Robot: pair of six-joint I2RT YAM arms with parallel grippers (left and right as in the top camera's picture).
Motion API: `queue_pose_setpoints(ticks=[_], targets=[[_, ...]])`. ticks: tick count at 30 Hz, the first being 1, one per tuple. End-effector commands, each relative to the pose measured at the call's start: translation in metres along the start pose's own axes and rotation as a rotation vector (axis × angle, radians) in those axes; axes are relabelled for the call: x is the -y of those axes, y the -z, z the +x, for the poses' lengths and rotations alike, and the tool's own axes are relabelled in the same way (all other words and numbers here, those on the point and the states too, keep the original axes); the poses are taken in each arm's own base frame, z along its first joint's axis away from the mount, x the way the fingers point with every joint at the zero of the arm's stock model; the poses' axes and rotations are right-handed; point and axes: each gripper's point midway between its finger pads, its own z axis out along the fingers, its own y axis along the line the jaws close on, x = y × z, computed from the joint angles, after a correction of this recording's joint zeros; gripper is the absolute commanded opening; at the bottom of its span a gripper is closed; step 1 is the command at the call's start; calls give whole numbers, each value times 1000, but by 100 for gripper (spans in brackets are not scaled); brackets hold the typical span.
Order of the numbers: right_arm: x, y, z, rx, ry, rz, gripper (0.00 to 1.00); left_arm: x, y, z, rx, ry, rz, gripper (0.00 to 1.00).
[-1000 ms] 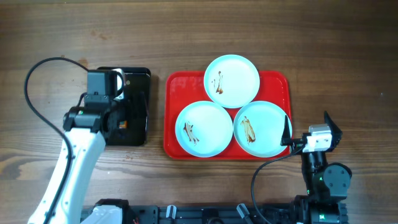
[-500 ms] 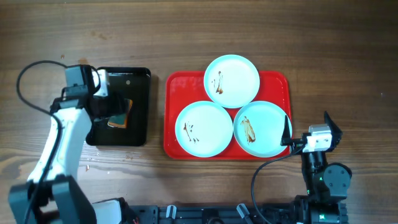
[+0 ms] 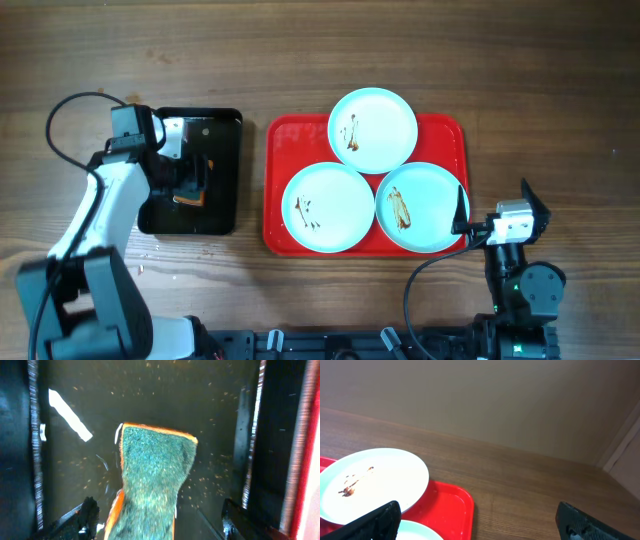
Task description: Clean dirty plates on tray and stack at the side
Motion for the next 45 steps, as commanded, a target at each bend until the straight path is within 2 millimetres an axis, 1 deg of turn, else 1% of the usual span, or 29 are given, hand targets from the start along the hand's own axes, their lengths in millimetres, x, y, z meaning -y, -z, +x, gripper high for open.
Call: queue_pose_setpoints(ticks=[1, 3, 5, 6, 7, 8, 9, 11, 12, 13, 14, 17, 18, 19, 22, 23, 25, 27, 28, 29, 30, 31, 32, 33, 34, 38, 39, 40, 45], targets=[[2, 0, -3, 9, -15, 13, 100, 5, -21, 0, -32, 19, 62, 78], [2, 0, -3, 9, -15, 12, 100, 3, -34, 0, -40, 21, 68, 77], [2, 0, -3, 9, -14, 13, 100, 2, -37, -6, -19, 16, 65, 74], [2, 0, -3, 9, -15, 12, 100, 2, -37, -9, -5, 14, 64, 65], [2, 0, -3, 9, -15, 12, 100, 1, -37, -13, 10, 11, 62, 46], [2, 0, -3, 9, -14, 12, 100, 1, -37, -17, 26, 8, 60, 40], [2, 0, -3, 9, -14, 12, 100, 0, -37, -19, 37, 6, 58, 46], [2, 0, -3, 9, -14, 12, 100, -1, -36, -25, 58, 2, 52, 33], [2, 0, -3, 9, -15, 12, 100, -1, -36, -25, 60, 1, 52, 29], [2, 0, -3, 9, -15, 12, 100, -2, -36, -25, 60, 2, 48, 13], [2, 0, -3, 9, -15, 13, 99, -2, -36, -25, 60, 2, 48, 4], [2, 0, -3, 9, -15, 12, 100, -2, -36, -24, 55, 3, 44, 4], [2, 0, -3, 9, -15, 12, 100, -2, -36, -24, 55, 4, 45, 36], [2, 0, -3, 9, -15, 12, 100, -2, -36, -24, 55, 7, 45, 100], [2, 0, -3, 9, -15, 12, 100, -1, -37, -14, 15, 14, 49, 99], [2, 0, -3, 9, -14, 12, 100, -1, -37, -12, 6, 16, 49, 89], [2, 0, -3, 9, -15, 12, 100, -1, -37, -8, -9, 19, 47, 52], [2, 0, -3, 9, -15, 13, 100, -2, -37, -7, -15, 20, 45, 44], [2, 0, -3, 9, -14, 12, 100, -2, -37, -7, -15, 20, 45, 33], [2, 0, -3, 9, -14, 12, 100, -3, -37, -7, -15, 20, 37, 4], [2, 0, -3, 9, -15, 12, 100, -4, -37, -7, -13, 20, 28, 4], [2, 0, -3, 9, -15, 12, 100, -6, -37, -8, -11, 23, 18, 11], [2, 0, -3, 9, -15, 12, 100, -6, -37, -9, -7, 22, 18, 47], [2, 0, -3, 9, -15, 12, 100, -6, -37, -9, -7, 26, 18, 40], [2, 0, -3, 9, -15, 12, 100, -6, -37, -9, -7, 26, 18, 4], [2, 0, -3, 9, -15, 12, 100, 2, -37, -10, 0, 26, 63, 4], [2, 0, -3, 9, -14, 12, 100, 1, -37, -11, 1, 41, 63, 26], [2, 0, -3, 9, -15, 12, 100, 1, -37, -11, 0, 40, 62, 4], [2, 0, -3, 9, -14, 12, 100, 3, -37, -4, -26, 49, 67, 4]])
